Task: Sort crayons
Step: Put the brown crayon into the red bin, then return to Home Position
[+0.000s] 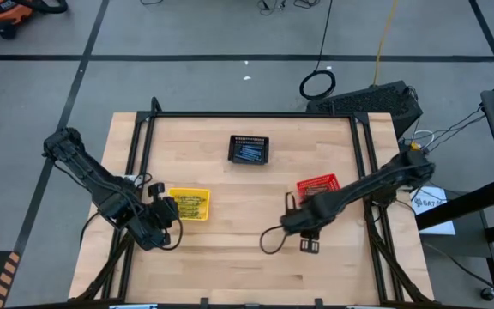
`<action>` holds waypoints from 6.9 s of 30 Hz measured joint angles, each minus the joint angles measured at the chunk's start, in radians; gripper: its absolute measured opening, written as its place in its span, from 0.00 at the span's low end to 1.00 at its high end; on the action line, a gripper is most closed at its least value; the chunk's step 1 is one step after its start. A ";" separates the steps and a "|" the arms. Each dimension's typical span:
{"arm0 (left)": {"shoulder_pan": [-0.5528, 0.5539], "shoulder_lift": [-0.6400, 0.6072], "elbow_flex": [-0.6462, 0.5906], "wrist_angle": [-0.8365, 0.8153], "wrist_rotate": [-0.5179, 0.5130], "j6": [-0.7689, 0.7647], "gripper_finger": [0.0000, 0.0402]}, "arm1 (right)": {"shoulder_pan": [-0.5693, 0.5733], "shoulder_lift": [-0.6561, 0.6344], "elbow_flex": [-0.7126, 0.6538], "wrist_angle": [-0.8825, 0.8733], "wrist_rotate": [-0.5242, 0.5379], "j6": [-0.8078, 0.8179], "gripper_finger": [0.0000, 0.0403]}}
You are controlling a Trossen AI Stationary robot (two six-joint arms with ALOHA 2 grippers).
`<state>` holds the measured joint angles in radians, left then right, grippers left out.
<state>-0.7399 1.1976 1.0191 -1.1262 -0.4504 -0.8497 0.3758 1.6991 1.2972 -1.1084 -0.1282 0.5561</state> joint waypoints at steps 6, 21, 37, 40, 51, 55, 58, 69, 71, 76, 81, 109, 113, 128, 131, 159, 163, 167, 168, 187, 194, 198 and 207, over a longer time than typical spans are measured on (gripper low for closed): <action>0.000 0.000 0.000 0.002 -0.003 -0.001 0.20 | -0.001 -0.142 -0.246 0.182 0.000 0.075 0.25; 0.000 0.000 0.000 0.019 -0.030 -0.007 0.20 | -0.002 -0.174 -0.433 0.267 0.235 0.015 0.25; 0.000 0.000 0.000 0.019 -0.030 -0.007 0.20 | -0.003 -0.174 -0.469 0.337 0.232 -0.004 0.25; 0.000 0.000 0.000 0.019 -0.030 -0.007 0.20 | -0.003 -0.175 -0.511 0.387 0.233 0.018 0.25; 0.000 0.000 0.000 0.019 -0.034 -0.007 0.20 | -0.006 -0.176 -0.528 0.422 0.197 0.012 0.21; 0.000 0.000 0.000 0.019 -0.037 -0.007 0.20 | -0.006 -0.175 -0.530 0.450 0.173 0.030 0.10; 0.000 0.000 0.000 0.019 -0.037 -0.007 0.20 | -0.008 -0.175 -0.530 0.457 0.159 0.052 0.02; 0.000 0.000 0.000 0.019 -0.037 -0.007 0.20 | -0.007 -0.170 -0.462 0.484 0.089 0.114 0.01; 0.000 0.000 0.000 0.019 -0.037 -0.007 0.20 | -0.007 -0.171 -0.447 0.472 0.074 0.105 0.01; 0.000 0.000 0.000 0.019 -0.037 -0.007 0.20 | -0.008 -0.171 -0.400 0.432 0.068 0.082 0.00; 0.000 0.000 0.000 0.019 -0.036 -0.007 0.20 | -0.009 -0.171 -0.307 0.283 0.072 0.034 0.00; 0.000 0.000 0.000 0.019 -0.024 -0.007 0.20 | -0.344 -0.235 -0.224 0.013 0.181 -0.327 0.00; 0.000 0.000 0.000 0.019 -0.024 -0.006 0.20 | -0.362 -0.261 -0.309 0.066 0.179 -0.304 0.00; 0.000 0.000 0.000 0.018 -0.024 -0.006 0.20 | -0.363 -0.282 -0.364 0.087 0.243 -0.217 0.12; 0.000 0.000 0.000 0.018 -0.025 -0.006 0.20 | -0.363 -0.282 -0.364 0.087 0.258 -0.198 0.16; -0.001 0.000 0.000 0.019 -0.050 -0.140 0.20 | -0.279 -0.307 -0.365 0.242 0.177 0.146 0.20; -0.004 -0.004 0.000 0.122 -0.186 -0.032 0.20 | -0.238 -0.394 -0.365 0.430 0.174 0.071 0.20; -0.027 -0.027 0.000 0.354 -0.187 0.162 0.20 | -0.192 -0.532 -0.365 0.488 0.181 0.036 0.20; -0.038 -0.037 0.000 0.403 -0.182 0.198 0.20 | -0.181 -0.569 -0.365 0.491 0.193 0.029 0.20; -0.212 -0.566 -0.197 0.662 -0.250 0.358 0.20 | -0.048 -0.857 -0.365 0.452 0.334 -0.056 0.20; -0.239 -0.782 -0.570 1.098 -0.078 0.422 0.20 | 0.023 -0.926 -0.381 0.503 0.505 -0.123 0.20; -0.238 -0.844 -0.807 1.459 0.088 0.487 0.20 | 0.054 -0.980 -0.488 0.678 0.546 -0.212 0.20; -0.238 -0.887 -1.012 1.661 0.278 0.522 0.20 | 0.097 -1.147 -0.745 0.956 0.544 -0.259 0.20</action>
<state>-0.9779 0.3111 0.0074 0.5351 -0.1725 -0.3274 0.4729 0.5517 0.5523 -0.1528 0.4160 0.2968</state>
